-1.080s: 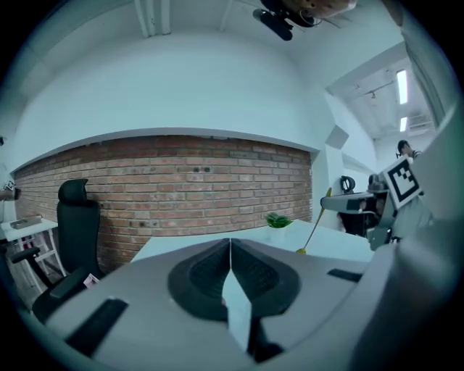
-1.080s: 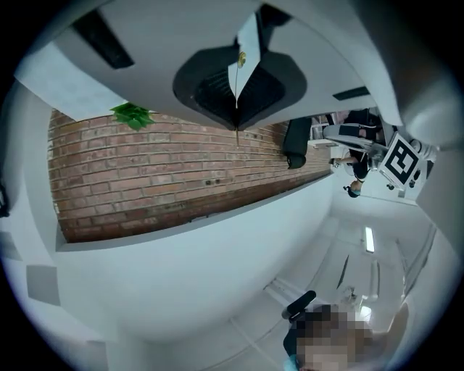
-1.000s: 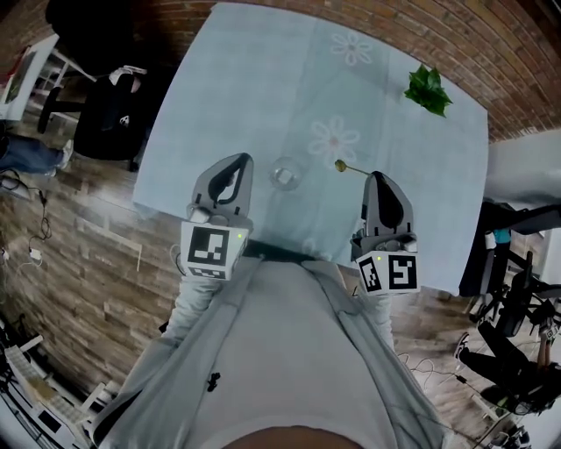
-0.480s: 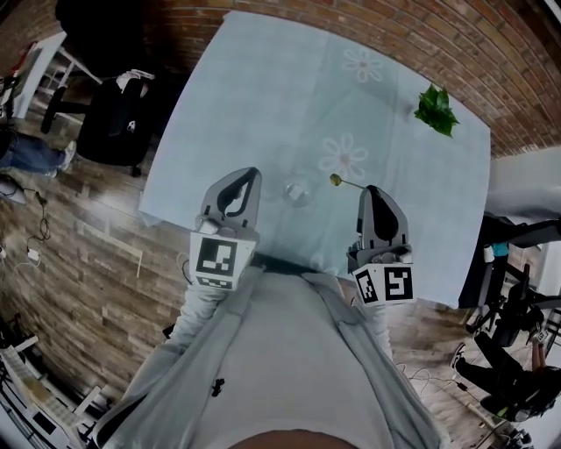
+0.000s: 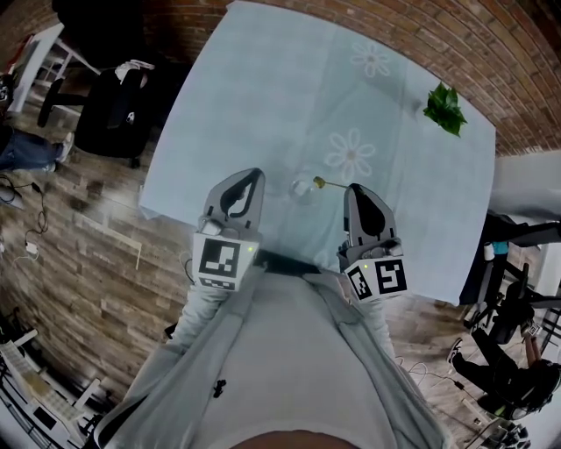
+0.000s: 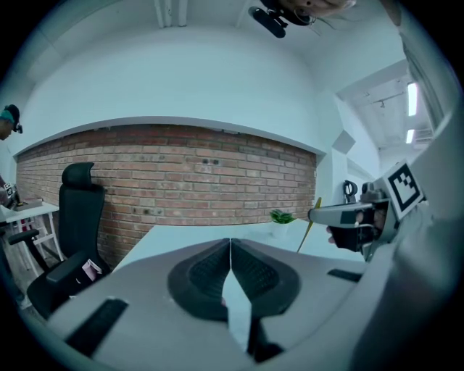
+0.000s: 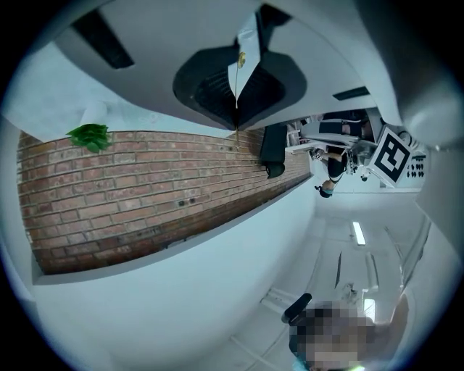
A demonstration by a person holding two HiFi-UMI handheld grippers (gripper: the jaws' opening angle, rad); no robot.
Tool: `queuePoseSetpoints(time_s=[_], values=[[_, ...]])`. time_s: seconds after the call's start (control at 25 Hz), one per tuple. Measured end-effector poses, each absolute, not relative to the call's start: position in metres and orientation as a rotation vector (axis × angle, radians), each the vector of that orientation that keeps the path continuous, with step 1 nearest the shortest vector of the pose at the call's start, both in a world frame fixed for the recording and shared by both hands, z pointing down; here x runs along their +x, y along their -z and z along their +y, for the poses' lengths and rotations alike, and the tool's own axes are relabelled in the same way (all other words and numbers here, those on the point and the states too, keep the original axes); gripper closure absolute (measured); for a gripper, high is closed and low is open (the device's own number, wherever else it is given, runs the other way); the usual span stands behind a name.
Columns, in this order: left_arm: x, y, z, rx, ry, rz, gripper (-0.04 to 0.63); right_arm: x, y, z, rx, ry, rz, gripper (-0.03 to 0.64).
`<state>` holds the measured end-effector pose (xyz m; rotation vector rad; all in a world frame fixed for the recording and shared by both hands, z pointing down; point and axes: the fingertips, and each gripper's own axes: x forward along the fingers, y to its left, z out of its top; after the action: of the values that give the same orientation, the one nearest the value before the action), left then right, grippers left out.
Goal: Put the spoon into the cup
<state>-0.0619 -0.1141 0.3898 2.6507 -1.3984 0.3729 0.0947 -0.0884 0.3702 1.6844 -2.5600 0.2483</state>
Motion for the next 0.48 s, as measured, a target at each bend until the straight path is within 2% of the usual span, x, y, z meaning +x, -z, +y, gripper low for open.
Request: queuePoseSetpoints(time_s=[0.48], values=[[-0.066,-0.416,-0.107,2.604,-0.423,-1.357,0.575,0.081,-0.436,-0.101,1.597,-0.508,-2.539,0.597]])
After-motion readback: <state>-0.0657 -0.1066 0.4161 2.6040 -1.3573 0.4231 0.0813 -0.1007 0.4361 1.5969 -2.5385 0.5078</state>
